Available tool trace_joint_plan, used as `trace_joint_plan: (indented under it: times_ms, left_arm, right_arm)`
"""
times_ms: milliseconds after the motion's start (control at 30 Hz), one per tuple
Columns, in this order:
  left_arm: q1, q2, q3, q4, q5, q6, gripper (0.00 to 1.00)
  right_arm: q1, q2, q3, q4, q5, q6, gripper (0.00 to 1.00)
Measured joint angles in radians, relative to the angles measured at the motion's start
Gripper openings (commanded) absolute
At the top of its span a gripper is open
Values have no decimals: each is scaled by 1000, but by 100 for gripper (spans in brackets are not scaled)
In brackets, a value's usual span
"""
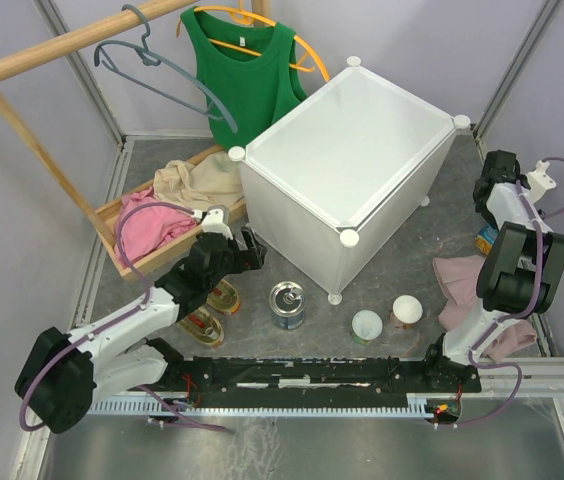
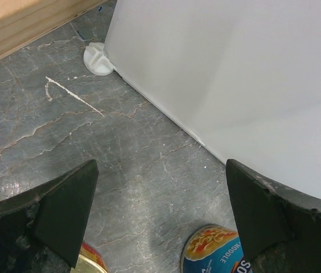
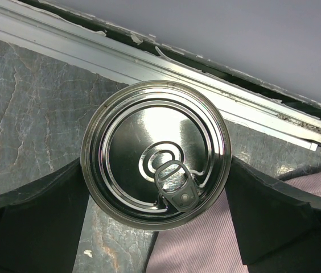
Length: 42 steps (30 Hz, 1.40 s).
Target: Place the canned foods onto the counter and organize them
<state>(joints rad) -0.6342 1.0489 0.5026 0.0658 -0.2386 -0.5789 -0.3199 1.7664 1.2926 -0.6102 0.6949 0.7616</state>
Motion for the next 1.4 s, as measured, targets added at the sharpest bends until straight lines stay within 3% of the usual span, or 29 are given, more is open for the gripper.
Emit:
trace_joint_plan:
  times_ms: [700,1400]
  left_arm:
    - [0,-56,-22,12,-6,-3,99]
    - [0,-178,-120,72,-19,-63,99]
  right_arm:
    - [147,-99,-58,-61,-100,-49,1]
    - [217,-392,-69,-214,-121,-140,1]
